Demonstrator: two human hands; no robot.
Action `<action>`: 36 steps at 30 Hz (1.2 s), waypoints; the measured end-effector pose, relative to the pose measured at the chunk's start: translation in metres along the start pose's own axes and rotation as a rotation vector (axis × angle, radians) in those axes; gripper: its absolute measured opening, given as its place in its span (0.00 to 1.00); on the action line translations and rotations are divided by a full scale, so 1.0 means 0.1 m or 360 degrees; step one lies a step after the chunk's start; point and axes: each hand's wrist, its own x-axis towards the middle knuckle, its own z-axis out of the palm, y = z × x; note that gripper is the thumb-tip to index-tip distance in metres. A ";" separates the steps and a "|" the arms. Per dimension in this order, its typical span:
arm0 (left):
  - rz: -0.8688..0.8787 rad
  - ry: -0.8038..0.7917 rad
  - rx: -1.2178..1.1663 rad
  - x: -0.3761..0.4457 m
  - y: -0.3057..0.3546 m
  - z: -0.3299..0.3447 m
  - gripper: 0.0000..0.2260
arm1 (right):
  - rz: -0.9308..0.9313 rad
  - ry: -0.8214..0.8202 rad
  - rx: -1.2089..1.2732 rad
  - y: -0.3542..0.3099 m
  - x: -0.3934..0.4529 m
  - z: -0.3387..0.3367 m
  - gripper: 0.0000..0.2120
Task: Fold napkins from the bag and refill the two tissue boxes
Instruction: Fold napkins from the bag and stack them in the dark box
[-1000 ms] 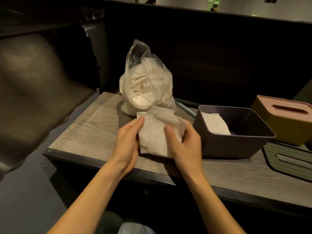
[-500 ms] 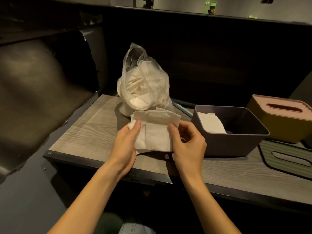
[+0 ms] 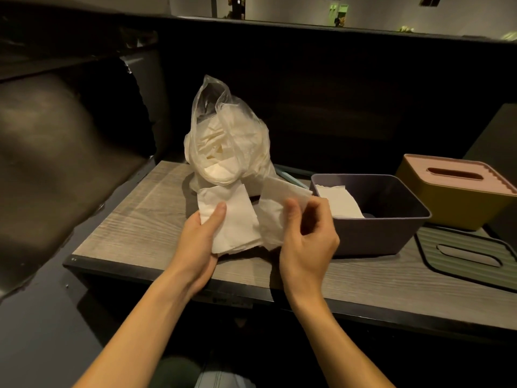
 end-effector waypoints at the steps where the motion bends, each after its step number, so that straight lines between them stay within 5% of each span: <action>1: 0.0002 0.0003 0.0005 0.00 0.00 0.00 0.14 | -0.0093 0.0037 0.0075 -0.01 -0.02 0.00 0.05; 10: -0.0122 -0.0201 0.0042 -0.07 0.07 0.11 0.18 | 0.0134 -0.0471 -0.0267 0.11 0.08 0.11 0.09; 15: -0.0268 -0.0060 -0.0343 -0.02 0.11 0.00 0.17 | 0.0391 -0.0407 -0.0064 0.16 0.10 0.04 0.10; 22: -0.0366 -0.0167 -0.0502 0.05 0.12 -0.08 0.18 | 0.0454 -0.1165 -0.0252 0.17 0.11 0.08 0.18; 36: -0.0383 -0.0147 -0.0295 0.05 0.08 -0.04 0.20 | 0.0495 -0.1055 0.0101 0.18 0.11 0.04 0.14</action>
